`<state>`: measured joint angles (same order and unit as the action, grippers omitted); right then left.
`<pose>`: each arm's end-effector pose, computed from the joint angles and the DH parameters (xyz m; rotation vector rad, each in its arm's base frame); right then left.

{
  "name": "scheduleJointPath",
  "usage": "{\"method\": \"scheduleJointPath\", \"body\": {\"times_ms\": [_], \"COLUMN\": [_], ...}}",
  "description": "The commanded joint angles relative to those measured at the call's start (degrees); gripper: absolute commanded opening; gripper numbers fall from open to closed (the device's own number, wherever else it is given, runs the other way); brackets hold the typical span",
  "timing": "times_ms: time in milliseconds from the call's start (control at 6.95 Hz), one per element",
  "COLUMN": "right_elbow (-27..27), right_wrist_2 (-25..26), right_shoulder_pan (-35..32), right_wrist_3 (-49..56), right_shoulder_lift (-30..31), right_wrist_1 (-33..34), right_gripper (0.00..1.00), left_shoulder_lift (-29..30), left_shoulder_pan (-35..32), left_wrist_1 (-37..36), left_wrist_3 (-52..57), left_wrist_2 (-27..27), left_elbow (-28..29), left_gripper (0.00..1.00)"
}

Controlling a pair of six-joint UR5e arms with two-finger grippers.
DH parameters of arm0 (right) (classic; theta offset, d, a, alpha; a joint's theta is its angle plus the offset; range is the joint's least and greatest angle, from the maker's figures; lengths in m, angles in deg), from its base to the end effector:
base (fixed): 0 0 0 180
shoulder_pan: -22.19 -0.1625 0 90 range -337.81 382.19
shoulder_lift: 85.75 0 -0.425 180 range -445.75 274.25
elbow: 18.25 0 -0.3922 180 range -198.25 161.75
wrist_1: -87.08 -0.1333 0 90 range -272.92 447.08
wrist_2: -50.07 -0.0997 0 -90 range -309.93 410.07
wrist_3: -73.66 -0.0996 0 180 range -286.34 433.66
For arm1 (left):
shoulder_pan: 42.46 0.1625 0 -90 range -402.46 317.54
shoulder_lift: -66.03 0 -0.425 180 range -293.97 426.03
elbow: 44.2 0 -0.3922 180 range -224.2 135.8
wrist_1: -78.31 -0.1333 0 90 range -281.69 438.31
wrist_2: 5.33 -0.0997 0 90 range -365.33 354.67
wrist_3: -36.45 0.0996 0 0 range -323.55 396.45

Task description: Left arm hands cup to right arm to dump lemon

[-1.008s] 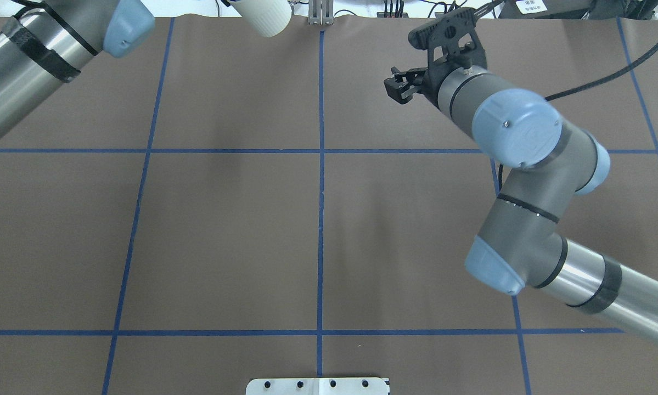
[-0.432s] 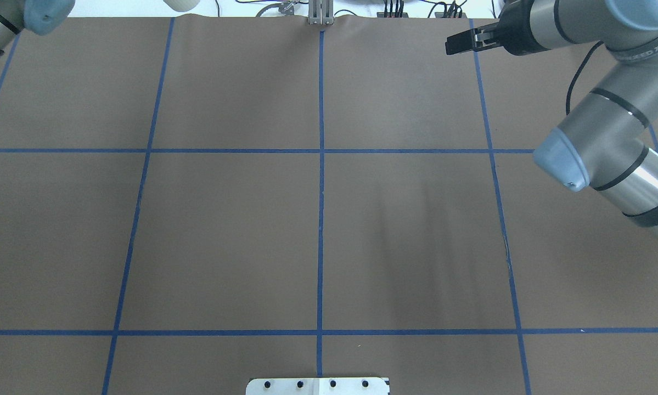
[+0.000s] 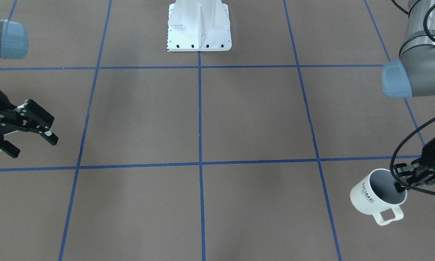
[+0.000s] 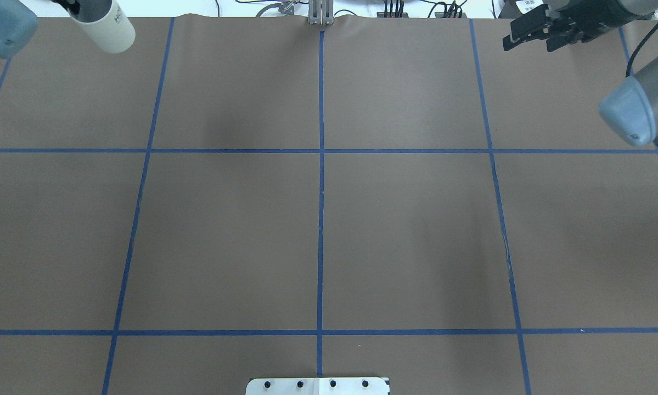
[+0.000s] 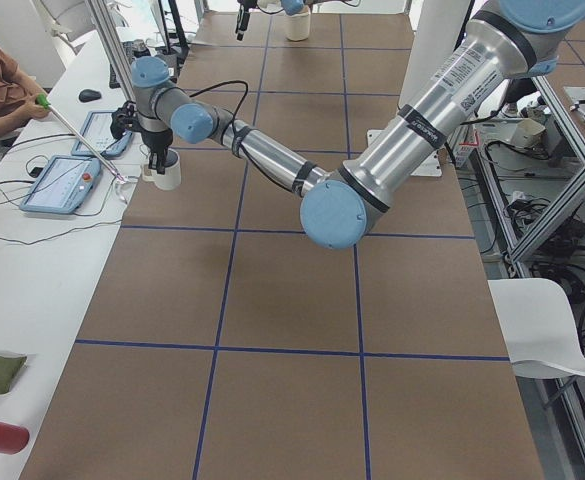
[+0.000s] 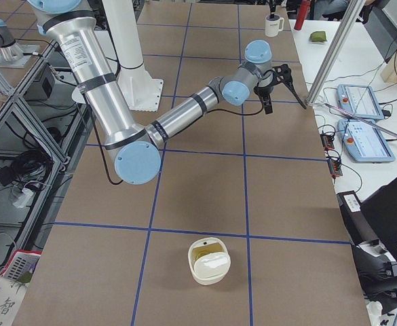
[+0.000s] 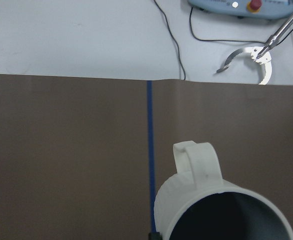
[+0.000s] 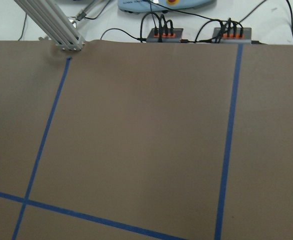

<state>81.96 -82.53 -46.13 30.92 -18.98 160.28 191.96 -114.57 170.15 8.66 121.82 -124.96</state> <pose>-0.1660 -0.5959 0.3072 0.3347 -1.0275 0.0054 0.1532 -0.7127 0.3526 0.1960 0.7705 -0.0022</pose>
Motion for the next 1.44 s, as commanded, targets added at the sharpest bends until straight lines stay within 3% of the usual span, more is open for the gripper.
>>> {"method": "scheduleJointPath", "body": {"times_ms": [0,288,576,1008,1296], "right_elbow": [0.42,2.61,5.95,7.37,9.29], "right_wrist_2": [-7.11,-8.72,-8.72,-8.29,-8.37], "right_shoulder_pan": [-5.65,-8.83,-10.51,-11.83,-12.01], "right_wrist_3": [3.69,16.12,23.28,33.31,33.51], "right_shoulder_lift": [3.1,8.69,17.13,25.06,28.22], "right_wrist_1": [6.21,13.09,13.2,13.63,13.64], "right_gripper": [1.0,1.0,1.0,1.0,1.0], "left_shoulder_lift": [-8.82,-16.89,-24.91,-33.96,-37.75], "left_shoulder_pan": [-0.31,0.3,0.39,7.92,8.48], "left_wrist_1": [-6.57,-7.04,-0.3,18.84,19.07], "left_wrist_3": [8.09,8.28,5.23,-8.89,-8.77], "left_wrist_2": [0.37,0.63,1.33,2.48,2.57], "left_elbow": [-6.66,-11.5,-15.73,-16.01,-18.89], "left_gripper": [0.0,0.0,0.0,0.0,0.0]}}
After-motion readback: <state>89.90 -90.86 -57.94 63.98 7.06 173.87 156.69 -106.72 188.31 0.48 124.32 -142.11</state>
